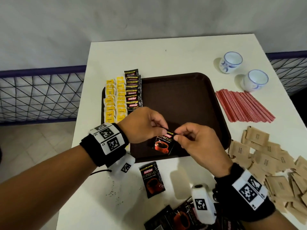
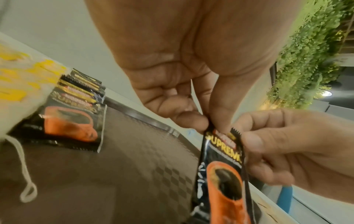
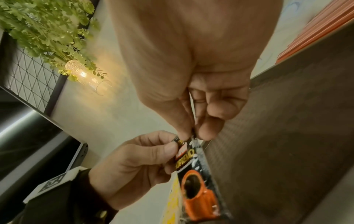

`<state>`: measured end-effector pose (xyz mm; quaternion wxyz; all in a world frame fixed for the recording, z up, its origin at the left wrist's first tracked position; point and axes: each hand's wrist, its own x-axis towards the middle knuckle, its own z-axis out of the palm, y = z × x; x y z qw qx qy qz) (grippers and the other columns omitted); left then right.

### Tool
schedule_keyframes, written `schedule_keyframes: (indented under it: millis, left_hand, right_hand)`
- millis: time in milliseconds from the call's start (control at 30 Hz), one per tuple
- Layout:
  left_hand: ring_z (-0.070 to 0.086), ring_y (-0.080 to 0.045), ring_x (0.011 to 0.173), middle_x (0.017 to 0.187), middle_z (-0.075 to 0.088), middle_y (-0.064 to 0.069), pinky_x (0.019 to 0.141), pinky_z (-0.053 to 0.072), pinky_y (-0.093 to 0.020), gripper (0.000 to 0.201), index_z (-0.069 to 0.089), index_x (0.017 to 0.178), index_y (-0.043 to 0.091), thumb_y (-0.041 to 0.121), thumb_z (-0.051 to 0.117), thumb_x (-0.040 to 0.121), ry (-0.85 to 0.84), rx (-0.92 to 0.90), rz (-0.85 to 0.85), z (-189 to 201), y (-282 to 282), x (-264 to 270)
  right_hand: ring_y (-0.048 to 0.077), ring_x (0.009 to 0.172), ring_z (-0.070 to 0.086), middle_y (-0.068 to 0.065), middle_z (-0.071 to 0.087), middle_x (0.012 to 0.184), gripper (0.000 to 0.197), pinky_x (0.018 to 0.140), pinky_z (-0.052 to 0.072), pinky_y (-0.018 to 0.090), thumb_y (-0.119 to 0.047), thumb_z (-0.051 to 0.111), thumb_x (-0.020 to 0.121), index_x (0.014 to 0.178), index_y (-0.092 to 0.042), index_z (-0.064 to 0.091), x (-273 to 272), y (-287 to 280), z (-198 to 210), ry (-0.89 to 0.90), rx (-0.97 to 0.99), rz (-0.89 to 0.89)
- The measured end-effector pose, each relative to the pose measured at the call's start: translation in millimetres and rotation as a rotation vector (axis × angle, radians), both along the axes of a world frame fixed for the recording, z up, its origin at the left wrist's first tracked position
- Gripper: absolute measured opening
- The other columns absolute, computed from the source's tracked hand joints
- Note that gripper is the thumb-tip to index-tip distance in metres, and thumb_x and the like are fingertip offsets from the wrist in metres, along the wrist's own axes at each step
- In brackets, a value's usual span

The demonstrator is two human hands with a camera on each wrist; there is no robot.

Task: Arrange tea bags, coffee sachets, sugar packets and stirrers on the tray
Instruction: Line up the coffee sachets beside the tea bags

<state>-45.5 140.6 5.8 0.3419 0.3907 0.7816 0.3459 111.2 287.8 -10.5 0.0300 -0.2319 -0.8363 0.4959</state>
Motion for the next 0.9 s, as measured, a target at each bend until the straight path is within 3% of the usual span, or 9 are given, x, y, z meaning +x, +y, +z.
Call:
schedule_keyframes:
  millis: [100, 233, 300, 500, 567, 700, 800, 900]
  left_hand:
    - [0.064, -0.002, 0.065, 0.069, 0.07, 0.01, 0.064, 0.047, -0.016, 0.01, 0.076, 0.083, 0.025, 0.015, 0.077, 0.081, 0.068, -0.056, 0.039, 0.7, -9.9, -31.1]
    - [0.068, -0.012, 0.062, 0.066, 0.072, -0.003, 0.063, 0.051, -0.023, 0.012, 0.075, 0.085, 0.021, 0.011, 0.078, 0.079, 0.05, -0.164, 0.126, -2.4, -22.0, -68.1]
    - [0.07, -0.016, 0.063, 0.065, 0.073, -0.005, 0.06, 0.051, -0.022, 0.01, 0.075, 0.086, 0.019, 0.01, 0.075, 0.081, 0.026, -0.212, 0.181, -5.8, -24.4, -78.7]
    - [0.066, -0.006, 0.063, 0.065, 0.073, -0.001, 0.065, 0.048, -0.024, 0.007, 0.077, 0.083, 0.023, 0.017, 0.073, 0.082, 0.073, -0.303, 0.22, -15.7, -27.2, -89.1]
    - [0.065, -0.003, 0.068, 0.069, 0.073, 0.005, 0.068, 0.048, -0.023, 0.008, 0.077, 0.081, 0.027, 0.02, 0.075, 0.08, 0.15, -0.317, 0.219, -17.9, -26.8, -88.0]
    - [0.058, 0.004, 0.076, 0.083, 0.067, 0.015, 0.064, 0.038, -0.011, 0.009, 0.078, 0.084, 0.029, 0.021, 0.075, 0.08, 0.298, -0.312, 0.206, -21.3, -26.2, -88.6]
    - [0.054, 0.004, 0.073, 0.079, 0.059, 0.019, 0.062, 0.035, -0.01, 0.01, 0.076, 0.085, 0.03, 0.021, 0.074, 0.083, 0.39, -0.324, 0.189, -25.3, -28.3, -91.4]
    - [0.053, 0.004, 0.071, 0.078, 0.056, 0.02, 0.064, 0.036, -0.016, 0.01, 0.075, 0.086, 0.032, 0.022, 0.074, 0.083, 0.439, -0.297, 0.177, -29.9, -31.5, -93.7]
  right_hand:
    - [-0.003, 0.08, 0.066, -0.016, 0.072, 0.08, 0.008, 0.073, 0.049, 0.011, -0.022, 0.077, 0.084, 0.089, -0.027, 0.074, 13.2, 12.3, -0.6, -0.044, 0.069, -0.04]
    - [-0.011, 0.084, 0.063, -0.02, 0.071, 0.083, 0.007, 0.072, 0.042, 0.008, -0.026, 0.075, 0.085, 0.084, -0.032, 0.072, 49.3, 42.1, 1.2, -0.204, 0.158, -0.1]
    - [-0.008, 0.079, 0.062, -0.021, 0.07, 0.082, 0.007, 0.069, 0.041, 0.012, -0.027, 0.073, 0.086, 0.083, -0.033, 0.071, 67.2, 53.5, 4.7, -0.288, 0.198, -0.14]
    - [0.009, 0.076, 0.063, -0.008, 0.067, 0.085, 0.01, 0.062, 0.042, 0.024, -0.03, 0.077, 0.082, 0.085, -0.027, 0.068, 98.9, 67.9, 3.4, -0.427, 0.272, -0.296]
    - [0.013, 0.08, 0.06, -0.002, 0.062, 0.093, 0.025, 0.064, 0.042, 0.026, -0.034, 0.081, 0.078, 0.096, -0.022, 0.068, 103.7, 67.9, -3.5, -0.49, 0.287, -0.296]
    - [0.02, 0.089, 0.058, 0.004, 0.05, 0.11, 0.065, 0.074, 0.046, 0.033, -0.043, 0.084, 0.071, 0.124, -0.017, 0.059, 106.1, 62.4, -12.9, -0.601, 0.314, -0.254]
    - [0.019, 0.081, 0.053, -0.002, 0.041, 0.104, 0.063, 0.067, 0.042, 0.032, -0.042, 0.084, 0.072, 0.124, -0.021, 0.056, 105.4, 54.9, -13.2, -0.638, 0.335, -0.22]
    - [0.02, 0.081, 0.054, -0.002, 0.041, 0.101, 0.056, 0.066, 0.045, 0.034, -0.039, 0.083, 0.071, 0.117, -0.022, 0.055, 104.8, 50.0, -16.3, -0.627, 0.36, -0.21]
